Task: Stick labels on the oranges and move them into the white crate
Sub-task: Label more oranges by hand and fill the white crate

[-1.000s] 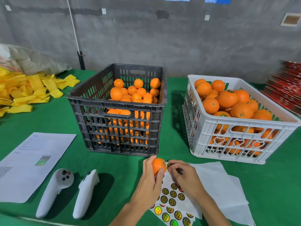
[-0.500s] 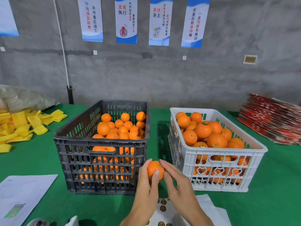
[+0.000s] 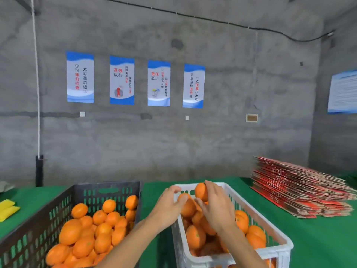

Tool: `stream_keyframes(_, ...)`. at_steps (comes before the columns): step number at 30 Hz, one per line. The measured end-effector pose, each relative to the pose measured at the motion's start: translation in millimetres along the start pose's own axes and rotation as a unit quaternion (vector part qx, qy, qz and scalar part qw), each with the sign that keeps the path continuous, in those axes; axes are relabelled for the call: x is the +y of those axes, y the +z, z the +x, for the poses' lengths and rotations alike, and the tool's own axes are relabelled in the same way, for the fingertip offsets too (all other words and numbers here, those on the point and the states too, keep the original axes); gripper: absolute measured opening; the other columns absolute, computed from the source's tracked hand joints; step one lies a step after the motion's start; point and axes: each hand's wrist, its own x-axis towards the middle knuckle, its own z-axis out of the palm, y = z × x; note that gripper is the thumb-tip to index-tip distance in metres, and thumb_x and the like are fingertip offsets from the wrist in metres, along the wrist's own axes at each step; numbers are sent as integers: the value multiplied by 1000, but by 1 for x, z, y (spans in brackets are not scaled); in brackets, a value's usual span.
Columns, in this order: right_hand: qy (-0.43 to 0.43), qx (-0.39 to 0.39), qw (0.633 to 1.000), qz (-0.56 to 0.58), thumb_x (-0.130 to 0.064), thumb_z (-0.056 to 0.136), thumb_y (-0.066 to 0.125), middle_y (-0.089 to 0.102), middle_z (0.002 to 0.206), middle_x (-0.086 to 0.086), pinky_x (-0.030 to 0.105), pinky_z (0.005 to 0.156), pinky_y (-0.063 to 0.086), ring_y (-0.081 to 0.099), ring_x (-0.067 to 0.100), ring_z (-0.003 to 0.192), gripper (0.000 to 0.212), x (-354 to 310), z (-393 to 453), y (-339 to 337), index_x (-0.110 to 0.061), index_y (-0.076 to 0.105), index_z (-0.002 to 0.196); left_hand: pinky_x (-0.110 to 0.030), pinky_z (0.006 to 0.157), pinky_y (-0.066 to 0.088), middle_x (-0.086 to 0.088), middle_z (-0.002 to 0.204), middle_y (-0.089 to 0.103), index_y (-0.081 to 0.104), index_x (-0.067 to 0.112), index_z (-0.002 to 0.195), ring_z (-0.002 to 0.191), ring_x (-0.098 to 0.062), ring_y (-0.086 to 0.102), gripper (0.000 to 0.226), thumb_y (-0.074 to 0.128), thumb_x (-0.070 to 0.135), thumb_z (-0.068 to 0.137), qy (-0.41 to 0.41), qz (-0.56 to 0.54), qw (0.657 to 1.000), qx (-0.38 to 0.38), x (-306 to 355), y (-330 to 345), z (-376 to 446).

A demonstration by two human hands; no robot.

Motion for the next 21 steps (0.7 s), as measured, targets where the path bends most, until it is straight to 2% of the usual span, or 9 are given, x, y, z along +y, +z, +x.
stream_keyframes(2,-4,-15,999,-44,-54,103,44,38,160,-2,30,119,27,33,18,147,64,11,20,8,-21,32,156,-26,92,46,12,135,47,47,29,140,102,-2,61,43,52,47,101,-1,25,1000,-5,-14,-11,23)
stream_keyframes(4,-16,-16,998,-57,-57,104,40,31,164,-4,29,124,18,25,15,152,66,8,35,16,-22,29,158,-21,73,45,8,115,54,51,30,134,72,2,58,37,55,45,101,-6,47,999,19,-32,-26,46)
stream_keyframes(6,-47,-10,999,-19,-59,103,41,34,162,-6,26,123,17,28,13,150,66,-11,46,26,-23,33,157,-23,67,45,5,104,57,55,28,129,65,0,56,30,58,37,100,-16,76,995,58,-53,-47,64)
stream_keyframes(7,-67,-11,998,13,-59,102,43,39,160,-7,25,121,19,32,12,148,65,-28,51,34,-23,37,156,-26,75,48,3,112,59,56,26,127,73,-1,60,28,58,32,100,-22,97,992,83,-68,-60,70)
stream_keyframes(9,-96,-29,991,87,-58,100,49,48,154,-8,24,118,26,39,10,143,62,-68,57,53,-25,45,152,-32,96,48,-3,129,59,58,22,128,102,-12,64,28,58,22,99,-52,142,981,118,-100,-89,77)
stream_keyframes(11,-105,-57,980,160,-58,98,55,51,151,-8,26,116,31,41,11,141,61,-109,62,78,-28,47,150,-35,107,43,-6,137,56,57,21,132,126,-22,56,36,58,17,96,-99,196,969,116,-136,-116,77)
stream_keyframes(15,-83,-145,956,241,-51,96,60,48,153,-9,32,115,37,42,13,142,62,-166,78,130,-34,41,153,-31,103,45,-7,140,54,52,23,139,129,-23,54,53,65,20,88,-183,247,950,42,-191,-140,77)
stream_keyframes(18,-64,-190,949,242,-42,99,58,48,153,-8,33,114,37,40,15,143,60,-183,92,164,-34,37,154,-37,104,46,-11,142,53,52,20,139,129,-28,53,52,64,18,88,-200,256,946,-4,-218,-134,98)
stream_keyframes(21,-36,-207,944,253,-28,103,53,45,155,-4,33,117,34,38,17,145,56,-185,105,191,-32,35,156,-40,111,41,-19,150,44,41,9,148,136,-35,47,53,55,13,97,-196,243,949,-39,-221,-116,129)
